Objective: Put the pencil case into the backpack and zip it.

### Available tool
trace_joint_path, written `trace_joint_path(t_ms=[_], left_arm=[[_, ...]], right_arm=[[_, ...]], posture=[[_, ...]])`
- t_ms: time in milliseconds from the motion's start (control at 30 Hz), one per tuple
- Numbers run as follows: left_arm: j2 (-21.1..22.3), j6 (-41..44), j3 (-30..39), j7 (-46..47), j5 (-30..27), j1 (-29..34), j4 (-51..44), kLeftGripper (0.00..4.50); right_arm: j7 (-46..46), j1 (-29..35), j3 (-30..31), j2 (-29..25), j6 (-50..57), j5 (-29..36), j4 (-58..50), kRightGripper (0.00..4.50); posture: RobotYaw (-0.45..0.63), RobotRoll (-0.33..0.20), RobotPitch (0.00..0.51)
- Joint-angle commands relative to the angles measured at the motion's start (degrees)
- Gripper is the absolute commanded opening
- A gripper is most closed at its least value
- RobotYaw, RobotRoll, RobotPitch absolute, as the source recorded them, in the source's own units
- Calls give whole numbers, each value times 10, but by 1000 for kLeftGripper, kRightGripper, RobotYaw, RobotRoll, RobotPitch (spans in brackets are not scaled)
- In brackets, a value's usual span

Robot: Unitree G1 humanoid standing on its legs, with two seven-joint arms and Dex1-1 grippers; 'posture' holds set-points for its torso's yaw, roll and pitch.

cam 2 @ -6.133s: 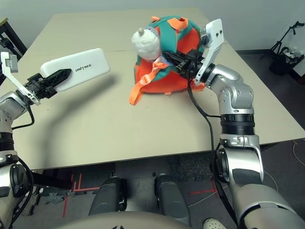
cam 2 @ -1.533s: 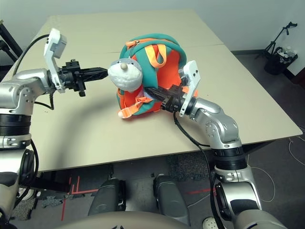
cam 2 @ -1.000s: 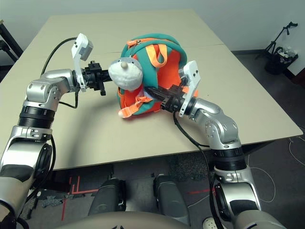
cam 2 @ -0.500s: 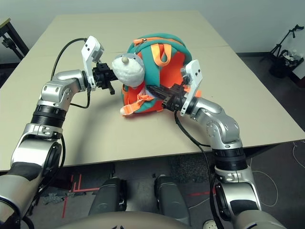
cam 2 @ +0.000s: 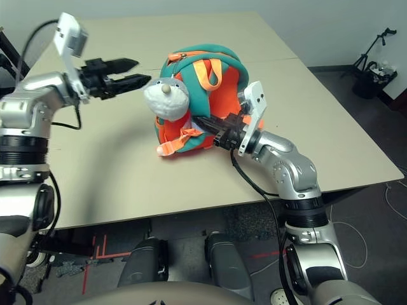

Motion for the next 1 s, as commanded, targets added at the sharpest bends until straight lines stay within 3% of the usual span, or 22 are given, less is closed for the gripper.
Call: trace_joint_path(t_ms=[33, 200, 367, 600, 833, 1000], left_arm=[[-8, 48, 21, -17, -68, -10, -49, 4453], [-24, 105, 37, -13, -147, -9, -112, 4453], [-23, 114, 18, -23, -170, -2, -140, 4453], [-20, 116, -33, -48, -163, 24, -148, 4453], [-23, 101, -96, -46, -119, 50, -144, 4453], [-34, 99, -107, -39, -108, 52, -125, 4453]], right_arm=[[7, -2, 15, 4, -2, -3, 3, 0], [9, -4, 17, 6, -3, -4, 6, 0], [10, 0, 17, 2, -2, -4, 2, 0], [10, -1, 16, -1, -5, -5, 3, 0], [9, -4, 16, 1, -9, -6, 5, 0], [7, -5, 17, 4, -10, -6, 5, 0]], posture=[[-69, 0, 75], [-73, 0, 74], [-80, 0, 73], [-92, 0, 65], [-91, 0, 54], [-94, 0, 57]])
